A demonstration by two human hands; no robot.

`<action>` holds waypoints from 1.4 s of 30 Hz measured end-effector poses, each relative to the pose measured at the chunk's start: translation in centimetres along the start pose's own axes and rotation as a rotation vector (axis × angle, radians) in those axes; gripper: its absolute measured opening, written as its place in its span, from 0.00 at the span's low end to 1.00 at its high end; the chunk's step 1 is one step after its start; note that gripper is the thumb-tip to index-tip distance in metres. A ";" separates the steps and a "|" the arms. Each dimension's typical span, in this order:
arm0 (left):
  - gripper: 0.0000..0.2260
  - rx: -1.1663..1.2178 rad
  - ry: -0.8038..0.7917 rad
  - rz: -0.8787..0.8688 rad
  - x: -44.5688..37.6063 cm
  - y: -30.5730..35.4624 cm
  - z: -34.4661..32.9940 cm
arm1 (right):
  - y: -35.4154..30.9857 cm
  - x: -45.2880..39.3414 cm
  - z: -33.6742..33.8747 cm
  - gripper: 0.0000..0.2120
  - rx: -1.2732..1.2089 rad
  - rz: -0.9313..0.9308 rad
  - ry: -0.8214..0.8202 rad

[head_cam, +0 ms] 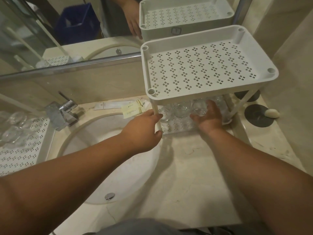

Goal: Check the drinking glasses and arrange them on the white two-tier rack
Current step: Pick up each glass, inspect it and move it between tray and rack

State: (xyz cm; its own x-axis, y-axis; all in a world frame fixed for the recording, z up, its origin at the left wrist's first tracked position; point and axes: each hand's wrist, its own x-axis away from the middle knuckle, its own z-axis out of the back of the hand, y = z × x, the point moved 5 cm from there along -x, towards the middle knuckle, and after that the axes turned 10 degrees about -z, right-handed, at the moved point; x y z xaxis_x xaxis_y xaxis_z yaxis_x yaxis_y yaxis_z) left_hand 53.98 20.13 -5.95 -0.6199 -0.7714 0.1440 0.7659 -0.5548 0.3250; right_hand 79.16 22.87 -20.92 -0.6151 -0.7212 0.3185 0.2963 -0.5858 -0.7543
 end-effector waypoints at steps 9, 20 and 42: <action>0.25 0.015 0.021 0.004 -0.1 -0.1 0.1 | -1.6 -0.6 0.1 0.43 0.015 -0.092 0.014; 0.24 0.056 0.033 -0.009 -0.1 -0.2 0.1 | -2.3 0.3 0.2 0.40 0.012 -0.096 0.054; 0.25 0.119 0.018 -0.022 0.4 -0.6 0.0 | -1.7 1.3 0.8 0.42 0.196 -0.088 0.063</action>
State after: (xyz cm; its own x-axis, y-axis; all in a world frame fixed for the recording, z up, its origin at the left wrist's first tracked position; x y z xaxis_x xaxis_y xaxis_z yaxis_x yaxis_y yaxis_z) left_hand 53.25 20.15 -6.11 -0.6323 -0.7656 0.1190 0.7258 -0.5316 0.4365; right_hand 78.47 22.61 -18.78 -0.6875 -0.6432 0.3372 0.3721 -0.7107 -0.5970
